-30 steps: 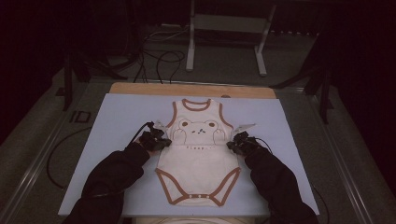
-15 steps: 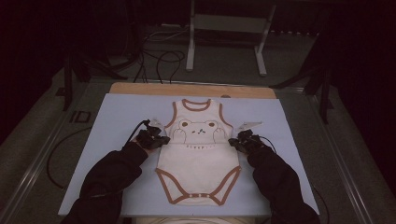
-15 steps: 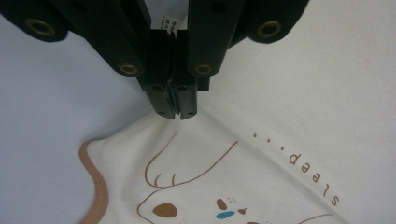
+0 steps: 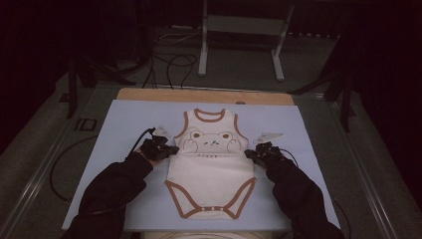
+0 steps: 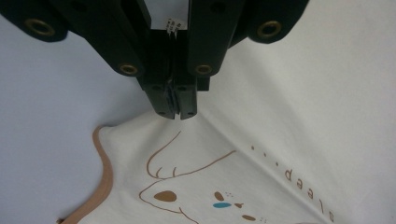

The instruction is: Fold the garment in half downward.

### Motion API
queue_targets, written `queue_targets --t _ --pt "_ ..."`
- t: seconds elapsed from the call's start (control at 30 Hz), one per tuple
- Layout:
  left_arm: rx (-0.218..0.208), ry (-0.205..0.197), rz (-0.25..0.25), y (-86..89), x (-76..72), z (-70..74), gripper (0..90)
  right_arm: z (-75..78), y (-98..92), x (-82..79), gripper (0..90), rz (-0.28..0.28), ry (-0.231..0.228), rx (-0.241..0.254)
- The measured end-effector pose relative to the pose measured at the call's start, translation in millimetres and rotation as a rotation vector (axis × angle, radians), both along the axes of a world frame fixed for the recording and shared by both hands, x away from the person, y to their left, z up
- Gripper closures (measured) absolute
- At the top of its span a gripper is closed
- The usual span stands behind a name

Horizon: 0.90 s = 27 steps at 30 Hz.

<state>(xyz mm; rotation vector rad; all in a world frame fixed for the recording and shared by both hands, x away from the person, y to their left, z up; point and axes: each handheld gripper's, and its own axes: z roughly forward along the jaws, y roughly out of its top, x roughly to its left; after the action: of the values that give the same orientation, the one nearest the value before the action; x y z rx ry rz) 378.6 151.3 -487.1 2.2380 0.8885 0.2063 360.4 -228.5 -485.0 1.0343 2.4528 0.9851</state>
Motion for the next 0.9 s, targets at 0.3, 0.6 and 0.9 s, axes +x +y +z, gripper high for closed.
queue_targets --t 0.3,0.6,0.9 --pt "0.008 0.007 -0.036 0.3 -14.0 5.7 89.5 3.9 -3.4 -13.8 88.6 0.019 -0.005 0.012" --pt "0.019 -0.004 -0.059 5.1 -25.2 11.8 89.5 11.1 -3.1 -28.3 88.5 0.036 -0.029 0.029" --pt "0.019 -0.018 -0.099 7.6 -43.2 20.6 89.5 18.0 -1.7 -48.2 88.5 0.072 -0.047 0.018"
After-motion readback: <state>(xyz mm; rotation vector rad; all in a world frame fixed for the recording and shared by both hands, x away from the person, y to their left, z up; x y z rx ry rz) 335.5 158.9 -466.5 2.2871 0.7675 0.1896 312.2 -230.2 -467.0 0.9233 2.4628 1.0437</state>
